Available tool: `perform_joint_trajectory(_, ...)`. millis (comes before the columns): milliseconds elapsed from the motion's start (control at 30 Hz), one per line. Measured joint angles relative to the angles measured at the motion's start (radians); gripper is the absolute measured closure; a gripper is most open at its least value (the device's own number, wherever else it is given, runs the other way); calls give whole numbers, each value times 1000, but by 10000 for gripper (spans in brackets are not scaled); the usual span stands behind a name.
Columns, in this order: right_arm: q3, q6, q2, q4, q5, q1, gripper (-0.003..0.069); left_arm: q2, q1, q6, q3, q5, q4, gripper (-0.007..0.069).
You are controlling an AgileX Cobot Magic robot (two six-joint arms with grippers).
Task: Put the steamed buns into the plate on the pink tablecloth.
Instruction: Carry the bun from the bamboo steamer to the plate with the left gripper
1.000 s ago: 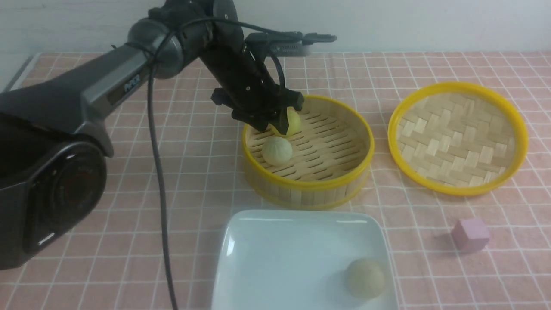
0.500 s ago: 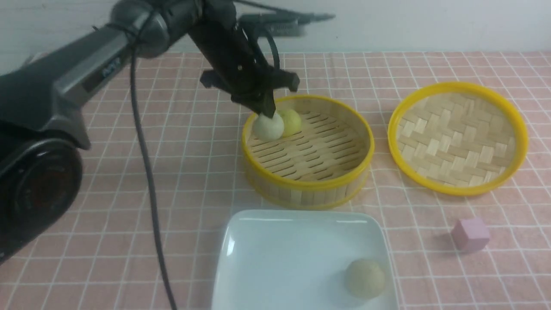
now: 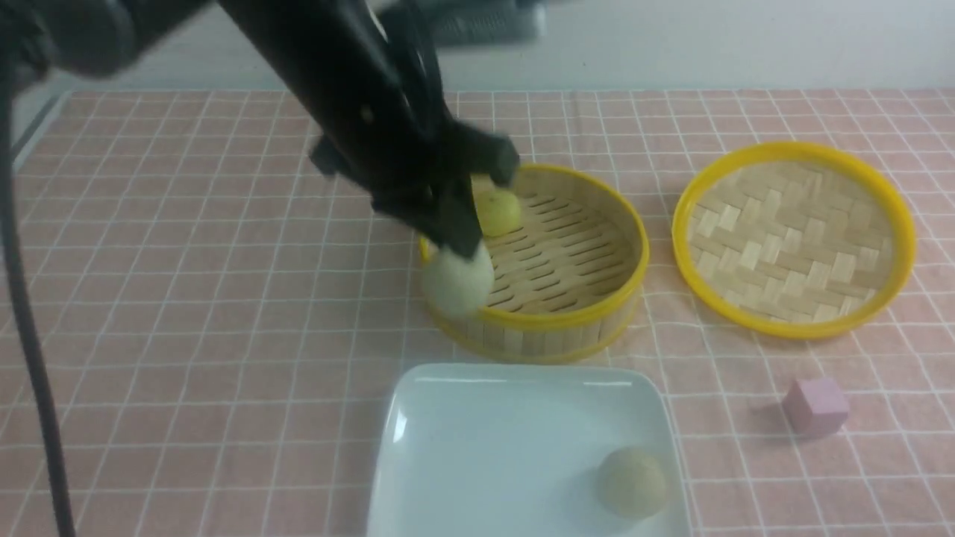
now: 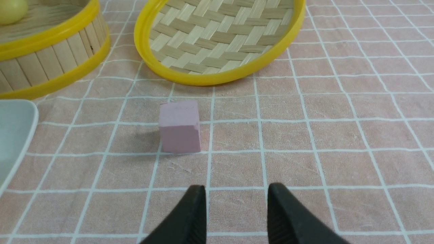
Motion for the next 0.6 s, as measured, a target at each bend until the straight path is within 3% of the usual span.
perform_joint_trajectory(167, 0, 0, 0, 0, 0, 0, 419, 34, -80, 21, 177, -194, -6, 578)
perform_joint_trajectory(300, 0, 0, 0, 0, 0, 0, 419, 68, -84, 13, 205, -228, -6, 538)
perform_joint_trajectory(567, 0, 0, 0, 0, 0, 0, 419, 186, -84, -32, 200, -283, 11, 327)
perform_joint_trajectory(600, 0, 0, 0, 0, 0, 0, 419, 186, -84, -70, 180, -279, 26, 274)
